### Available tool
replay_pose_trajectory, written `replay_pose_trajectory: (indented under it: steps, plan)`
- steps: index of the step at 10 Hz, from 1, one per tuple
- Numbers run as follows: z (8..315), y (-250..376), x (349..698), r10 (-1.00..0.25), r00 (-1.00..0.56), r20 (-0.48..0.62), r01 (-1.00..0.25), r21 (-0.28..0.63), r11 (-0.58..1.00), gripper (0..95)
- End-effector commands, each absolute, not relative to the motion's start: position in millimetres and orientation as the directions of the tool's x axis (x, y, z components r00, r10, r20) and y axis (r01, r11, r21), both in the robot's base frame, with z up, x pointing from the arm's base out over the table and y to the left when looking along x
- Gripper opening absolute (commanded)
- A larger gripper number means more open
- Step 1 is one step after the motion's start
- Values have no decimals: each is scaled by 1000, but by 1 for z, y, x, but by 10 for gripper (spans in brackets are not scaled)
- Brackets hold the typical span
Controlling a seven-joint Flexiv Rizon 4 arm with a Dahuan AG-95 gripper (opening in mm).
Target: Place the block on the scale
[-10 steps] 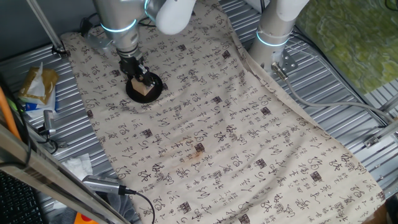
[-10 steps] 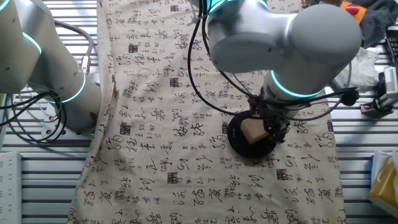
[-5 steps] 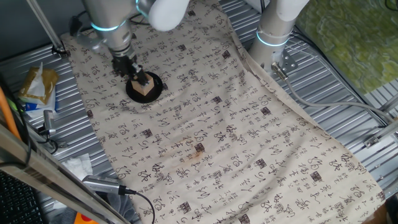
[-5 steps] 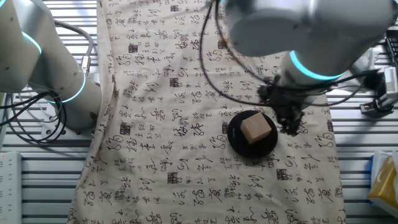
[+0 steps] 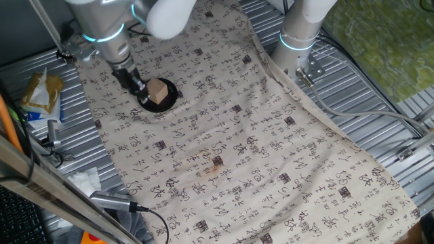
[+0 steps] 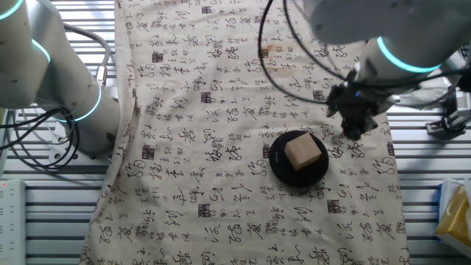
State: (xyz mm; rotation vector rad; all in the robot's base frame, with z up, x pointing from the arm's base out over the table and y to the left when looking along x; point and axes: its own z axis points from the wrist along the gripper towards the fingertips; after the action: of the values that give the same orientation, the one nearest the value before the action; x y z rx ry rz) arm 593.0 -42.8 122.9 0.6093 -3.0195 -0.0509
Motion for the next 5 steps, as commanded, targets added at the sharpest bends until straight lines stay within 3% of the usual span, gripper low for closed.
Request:
replay_pose_trajectory:
  steps: [1, 5]
  plan:
    - [129, -23, 597, -360, -931, 59, -358, 46, 933, 0]
    - [127, 15, 609, -316, -947, 61, -314, 42, 949, 0]
